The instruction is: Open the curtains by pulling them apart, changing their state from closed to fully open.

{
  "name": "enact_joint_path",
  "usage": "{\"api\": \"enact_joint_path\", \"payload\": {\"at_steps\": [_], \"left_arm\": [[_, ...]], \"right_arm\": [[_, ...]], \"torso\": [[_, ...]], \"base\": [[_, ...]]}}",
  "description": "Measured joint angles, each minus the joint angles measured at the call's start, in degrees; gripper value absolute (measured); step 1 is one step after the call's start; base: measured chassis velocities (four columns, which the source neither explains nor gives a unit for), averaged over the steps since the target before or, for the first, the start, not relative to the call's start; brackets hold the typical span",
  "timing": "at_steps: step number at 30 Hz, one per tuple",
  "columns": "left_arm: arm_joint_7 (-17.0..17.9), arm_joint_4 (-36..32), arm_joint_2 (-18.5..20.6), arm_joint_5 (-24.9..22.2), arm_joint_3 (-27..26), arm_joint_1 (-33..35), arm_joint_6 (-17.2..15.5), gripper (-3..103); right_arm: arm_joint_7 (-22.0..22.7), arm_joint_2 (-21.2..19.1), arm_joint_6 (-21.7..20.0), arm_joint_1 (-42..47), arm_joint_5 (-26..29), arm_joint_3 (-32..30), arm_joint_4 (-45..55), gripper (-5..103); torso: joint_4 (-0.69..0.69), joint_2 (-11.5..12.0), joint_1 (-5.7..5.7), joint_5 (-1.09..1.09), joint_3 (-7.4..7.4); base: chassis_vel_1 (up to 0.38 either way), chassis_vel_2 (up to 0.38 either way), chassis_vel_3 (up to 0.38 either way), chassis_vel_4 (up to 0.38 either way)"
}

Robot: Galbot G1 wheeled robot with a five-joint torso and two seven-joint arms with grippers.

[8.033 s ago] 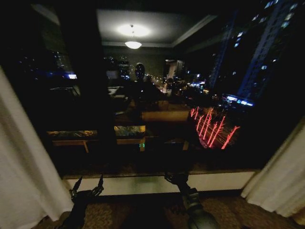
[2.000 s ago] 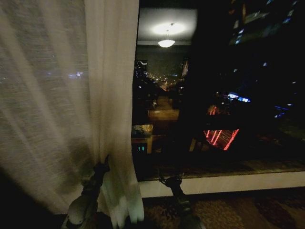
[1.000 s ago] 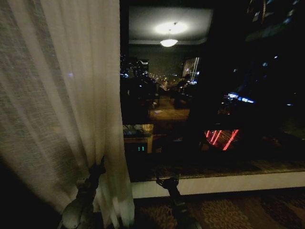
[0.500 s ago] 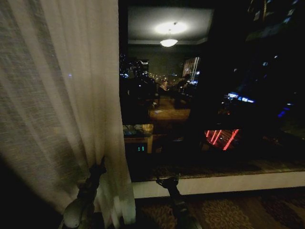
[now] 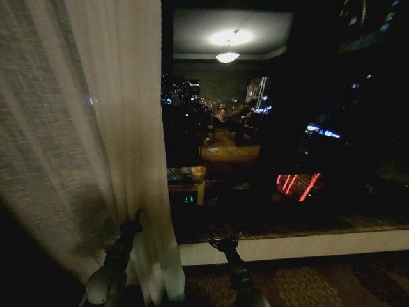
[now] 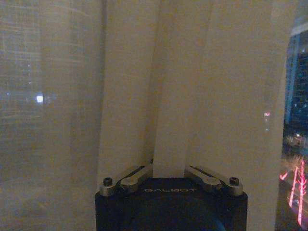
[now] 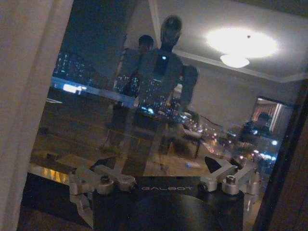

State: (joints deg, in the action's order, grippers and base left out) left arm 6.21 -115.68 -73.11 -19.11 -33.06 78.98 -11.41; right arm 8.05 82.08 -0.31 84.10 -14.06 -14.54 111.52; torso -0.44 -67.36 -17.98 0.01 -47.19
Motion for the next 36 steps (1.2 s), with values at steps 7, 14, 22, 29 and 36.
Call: {"api": "enact_joint_path", "payload": {"at_steps": [7, 14, 22, 29, 36], "left_arm": [[0.0, 0.2, 0.0, 0.1, 0.0, -0.1, 0.0, 0], [0.0, 0.4, -0.1, 0.2, -0.1, -0.1, 0.0, 0], [0.1, 0.4, 0.0, 0.2, -0.1, -0.1, 0.0, 0], [0.1, 0.4, -0.1, 0.2, -0.1, 0.0, 0.2, 0], [0.1, 0.3, -0.1, 0.3, -0.2, 0.1, 0.2, 0]], "right_arm": [[0.0, 0.1, 0.0, -0.1, 0.0, 0.0, -0.4, 100], [-0.1, 0.1, 0.0, -0.2, 0.0, 0.0, -0.5, 100], [-0.1, 0.2, 0.0, -0.2, 0.0, 0.0, -0.5, 100], [0.0, 0.2, 0.0, -0.1, 0.0, 0.0, -0.3, 100], [0.0, 0.6, 0.1, -0.1, 0.0, 0.1, -0.3, 100]], "torso": [[0.0, 0.0, 0.0, 0.0, 0.0], [0.0, 0.0, 0.0, 0.0, 0.0], [0.0, 0.0, 0.0, 0.0, 0.0], [0.0, 0.0, 0.0, 0.0, 0.0], [0.0, 0.0, 0.0, 0.0, 0.0]], "base": [[0.016, 0.018, -0.021, -0.025], [0.023, 0.024, -0.032, -0.031], [0.066, 0.07, -0.065, -0.059], [0.079, 0.086, -0.082, -0.094], [0.086, 0.079, -0.076, -0.078]]}}
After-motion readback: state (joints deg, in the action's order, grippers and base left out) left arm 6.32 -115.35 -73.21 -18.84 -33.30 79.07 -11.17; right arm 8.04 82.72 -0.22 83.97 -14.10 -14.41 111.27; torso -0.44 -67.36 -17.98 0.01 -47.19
